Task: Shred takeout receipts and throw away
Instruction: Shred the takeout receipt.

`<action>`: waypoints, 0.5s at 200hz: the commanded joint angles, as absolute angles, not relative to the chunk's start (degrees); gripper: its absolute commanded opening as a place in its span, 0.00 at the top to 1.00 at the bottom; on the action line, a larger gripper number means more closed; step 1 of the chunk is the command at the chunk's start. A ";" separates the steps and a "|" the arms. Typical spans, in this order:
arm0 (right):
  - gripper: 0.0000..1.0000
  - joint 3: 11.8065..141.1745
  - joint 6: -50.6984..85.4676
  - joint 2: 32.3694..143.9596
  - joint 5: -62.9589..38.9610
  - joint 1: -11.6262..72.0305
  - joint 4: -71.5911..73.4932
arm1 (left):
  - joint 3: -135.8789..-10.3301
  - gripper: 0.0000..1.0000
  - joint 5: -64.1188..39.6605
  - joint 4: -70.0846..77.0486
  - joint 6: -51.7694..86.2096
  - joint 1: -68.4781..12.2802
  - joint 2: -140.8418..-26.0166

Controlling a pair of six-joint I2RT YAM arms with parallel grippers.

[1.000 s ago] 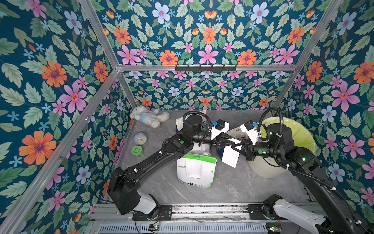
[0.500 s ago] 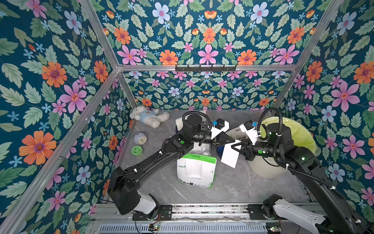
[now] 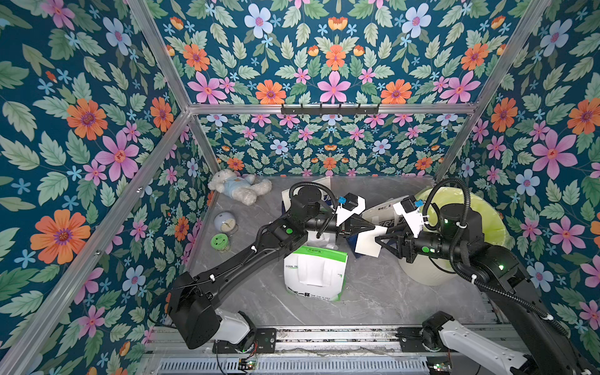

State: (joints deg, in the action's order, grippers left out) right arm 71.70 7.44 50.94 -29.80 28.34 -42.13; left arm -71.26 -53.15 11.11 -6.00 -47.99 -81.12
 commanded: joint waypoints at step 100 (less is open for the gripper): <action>0.92 72.15 9.80 52.56 -28.92 28.37 -35.07 | -69.34 1.00 -52.48 14.63 -6.20 -48.34 -80.30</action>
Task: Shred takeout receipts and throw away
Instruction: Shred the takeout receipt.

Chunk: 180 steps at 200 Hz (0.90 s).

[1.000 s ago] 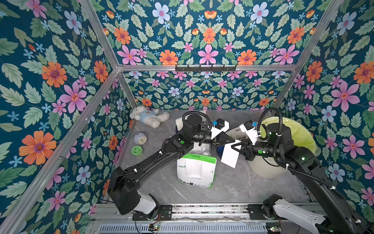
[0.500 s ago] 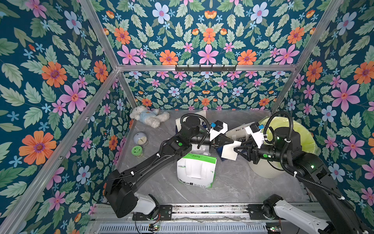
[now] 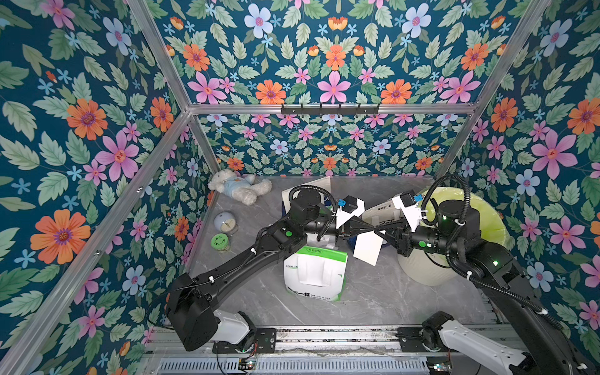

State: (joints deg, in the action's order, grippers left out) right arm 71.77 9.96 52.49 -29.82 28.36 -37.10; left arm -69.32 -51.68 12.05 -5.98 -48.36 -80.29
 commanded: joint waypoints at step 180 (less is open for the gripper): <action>1.00 76.51 19.16 59.81 -15.45 28.39 -45.57 | -58.30 1.00 -45.78 41.42 -0.94 -49.13 -72.32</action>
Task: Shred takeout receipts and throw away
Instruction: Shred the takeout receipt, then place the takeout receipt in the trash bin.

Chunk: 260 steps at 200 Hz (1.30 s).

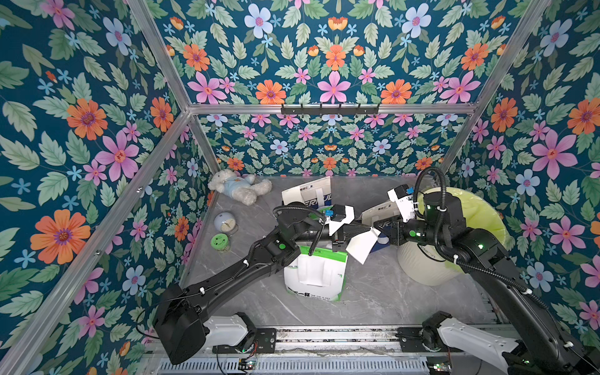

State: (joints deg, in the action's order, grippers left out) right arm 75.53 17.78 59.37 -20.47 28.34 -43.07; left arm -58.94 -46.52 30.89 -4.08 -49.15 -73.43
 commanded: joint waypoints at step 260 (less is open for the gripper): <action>1.00 89.55 14.22 45.34 51.30 20.87 -52.52 | -58.50 1.00 -30.00 31.03 -4.63 -48.24 -68.14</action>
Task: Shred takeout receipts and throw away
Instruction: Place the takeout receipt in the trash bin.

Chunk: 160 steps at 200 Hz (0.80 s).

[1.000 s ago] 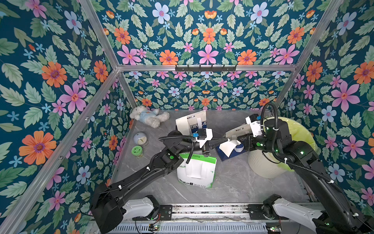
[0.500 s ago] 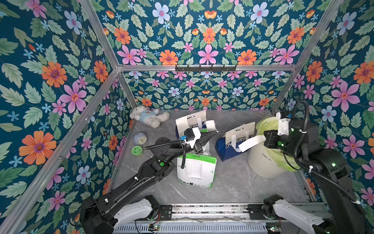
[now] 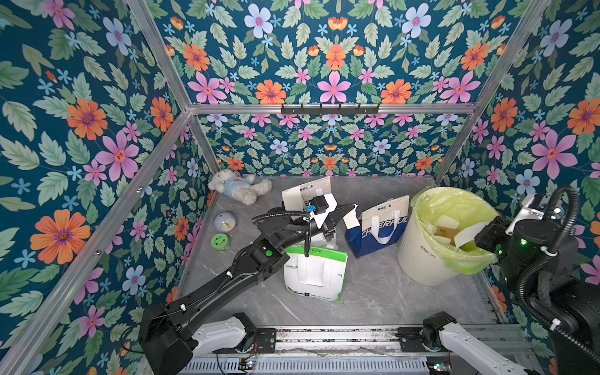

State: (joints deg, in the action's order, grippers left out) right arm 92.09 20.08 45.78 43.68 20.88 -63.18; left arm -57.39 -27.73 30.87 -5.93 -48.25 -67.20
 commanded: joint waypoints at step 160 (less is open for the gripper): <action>0.49 78.40 24.62 48.01 30.12 20.85 -60.43 | -59.94 1.00 -31.63 29.14 -2.83 -48.36 -70.79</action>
